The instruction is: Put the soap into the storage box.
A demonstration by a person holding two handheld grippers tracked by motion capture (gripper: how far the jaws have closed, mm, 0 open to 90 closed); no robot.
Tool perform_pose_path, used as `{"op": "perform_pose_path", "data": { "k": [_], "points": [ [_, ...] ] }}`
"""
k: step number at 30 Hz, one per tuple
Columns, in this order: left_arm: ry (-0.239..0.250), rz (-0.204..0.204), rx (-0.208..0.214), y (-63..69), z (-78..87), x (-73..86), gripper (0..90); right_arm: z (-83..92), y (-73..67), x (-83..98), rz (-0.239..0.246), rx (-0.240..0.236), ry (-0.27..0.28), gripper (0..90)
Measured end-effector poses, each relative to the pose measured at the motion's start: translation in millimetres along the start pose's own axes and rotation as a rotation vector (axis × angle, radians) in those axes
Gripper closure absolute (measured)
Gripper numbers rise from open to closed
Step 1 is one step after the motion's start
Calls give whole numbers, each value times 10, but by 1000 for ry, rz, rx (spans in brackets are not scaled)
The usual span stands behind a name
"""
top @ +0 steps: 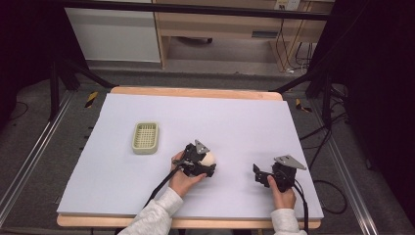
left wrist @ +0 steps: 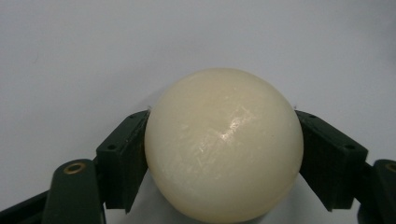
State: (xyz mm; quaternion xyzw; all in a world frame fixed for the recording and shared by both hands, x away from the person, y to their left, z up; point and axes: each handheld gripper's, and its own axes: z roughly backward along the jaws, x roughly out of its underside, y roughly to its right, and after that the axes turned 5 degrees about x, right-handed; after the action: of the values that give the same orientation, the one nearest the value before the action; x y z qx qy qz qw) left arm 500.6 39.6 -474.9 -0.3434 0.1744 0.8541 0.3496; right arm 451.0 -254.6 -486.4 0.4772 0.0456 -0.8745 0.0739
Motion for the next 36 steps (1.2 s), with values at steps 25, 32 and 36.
{"op": "perform_pose_path", "data": {
  "k": [25,32,36],
  "points": [
    [-3,-8,13,-19,184,-36,240,-2,4,1,-1,0,1,38],
    [10,-7,16,-73,315,-30,240,-2,3,1,0,3,3,38],
    [19,-5,12,-118,400,-17,240,-2,5,1,-1,2,2,38]
  ]
}}
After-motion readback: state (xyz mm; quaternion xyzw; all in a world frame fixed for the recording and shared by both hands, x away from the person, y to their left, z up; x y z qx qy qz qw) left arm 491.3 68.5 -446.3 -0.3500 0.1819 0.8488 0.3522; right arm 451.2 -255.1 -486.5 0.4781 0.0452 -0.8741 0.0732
